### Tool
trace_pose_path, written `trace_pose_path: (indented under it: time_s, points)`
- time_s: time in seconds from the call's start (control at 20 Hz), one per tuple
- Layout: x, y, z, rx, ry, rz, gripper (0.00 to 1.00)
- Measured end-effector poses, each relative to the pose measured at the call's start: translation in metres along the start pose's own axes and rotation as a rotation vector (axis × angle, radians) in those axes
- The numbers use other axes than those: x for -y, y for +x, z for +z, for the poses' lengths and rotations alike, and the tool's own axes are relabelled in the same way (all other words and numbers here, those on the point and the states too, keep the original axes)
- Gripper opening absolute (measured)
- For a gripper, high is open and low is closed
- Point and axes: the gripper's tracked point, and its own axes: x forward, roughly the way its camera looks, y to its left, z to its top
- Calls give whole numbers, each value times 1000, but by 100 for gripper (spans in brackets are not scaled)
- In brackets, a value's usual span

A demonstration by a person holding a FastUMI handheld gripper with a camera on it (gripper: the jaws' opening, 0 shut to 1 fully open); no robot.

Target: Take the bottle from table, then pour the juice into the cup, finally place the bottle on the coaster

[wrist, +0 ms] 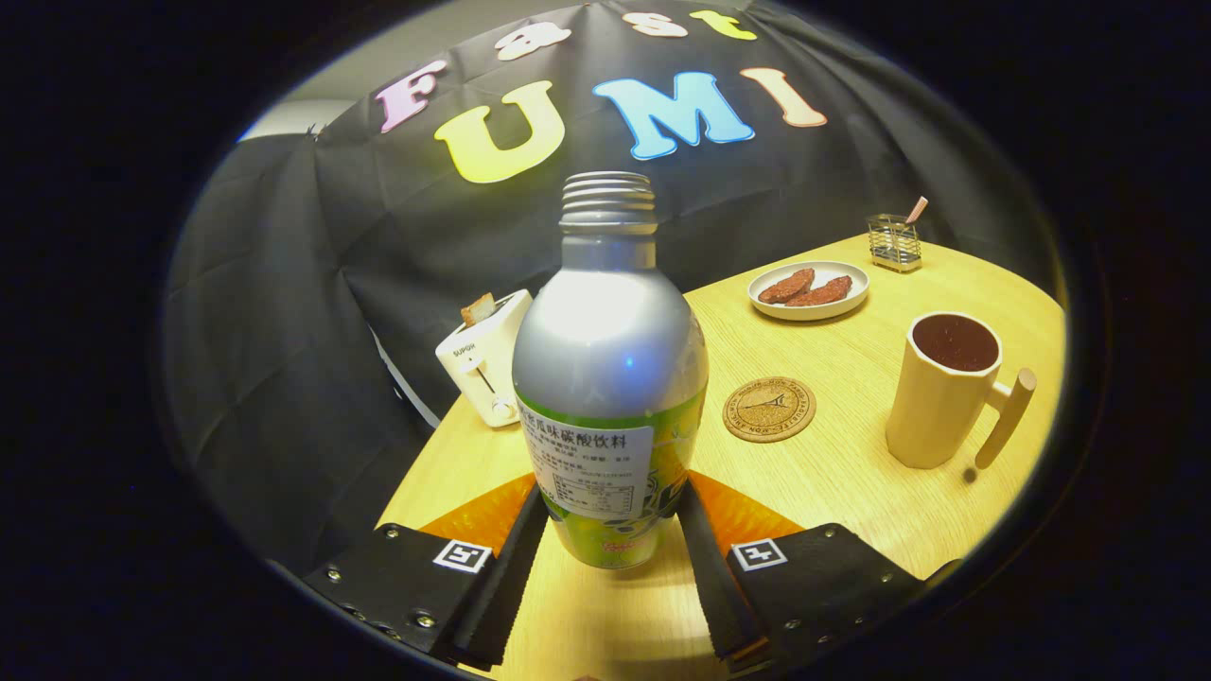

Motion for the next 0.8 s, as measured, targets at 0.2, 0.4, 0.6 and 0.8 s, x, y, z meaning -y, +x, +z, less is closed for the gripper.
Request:
trace_pose_path:
  time_s: [0.2,0.4,0.6,0.8]
  points:
    - [2,-2,10,8,86,24,77]
    - [12,-5,20,27,162,25,77]
    - [25,-7,27,49,274,31,77]
    - [33,-12,34,63,361,44,77]
